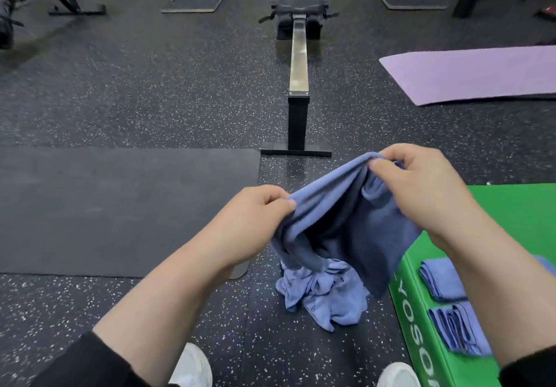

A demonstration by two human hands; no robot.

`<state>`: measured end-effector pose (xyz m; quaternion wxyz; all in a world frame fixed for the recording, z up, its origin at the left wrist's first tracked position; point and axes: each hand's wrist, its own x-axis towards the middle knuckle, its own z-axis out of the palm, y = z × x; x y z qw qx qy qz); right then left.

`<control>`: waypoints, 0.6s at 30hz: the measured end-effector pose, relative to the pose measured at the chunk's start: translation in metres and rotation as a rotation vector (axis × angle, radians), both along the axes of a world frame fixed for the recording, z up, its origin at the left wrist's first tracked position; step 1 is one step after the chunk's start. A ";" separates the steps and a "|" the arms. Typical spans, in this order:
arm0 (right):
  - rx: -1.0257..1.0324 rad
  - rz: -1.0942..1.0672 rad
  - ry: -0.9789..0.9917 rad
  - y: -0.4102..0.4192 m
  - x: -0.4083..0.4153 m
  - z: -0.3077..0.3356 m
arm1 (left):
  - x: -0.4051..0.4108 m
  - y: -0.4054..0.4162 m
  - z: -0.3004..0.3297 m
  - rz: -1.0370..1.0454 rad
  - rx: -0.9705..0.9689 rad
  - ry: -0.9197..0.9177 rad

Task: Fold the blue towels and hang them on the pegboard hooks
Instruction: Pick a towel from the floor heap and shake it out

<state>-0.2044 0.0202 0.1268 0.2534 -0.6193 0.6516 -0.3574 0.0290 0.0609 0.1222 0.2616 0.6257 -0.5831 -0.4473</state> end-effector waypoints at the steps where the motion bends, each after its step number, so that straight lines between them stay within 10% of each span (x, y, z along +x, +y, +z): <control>1: 0.040 0.000 0.011 0.000 -0.002 -0.001 | 0.001 0.001 0.000 0.009 -0.004 0.004; 10: 0.121 0.443 0.078 0.023 0.028 -0.003 | -0.004 0.011 0.001 -0.082 -0.290 -0.061; 18: 0.056 0.351 0.066 0.024 0.041 -0.010 | 0.000 0.010 0.002 -0.005 -0.285 -0.035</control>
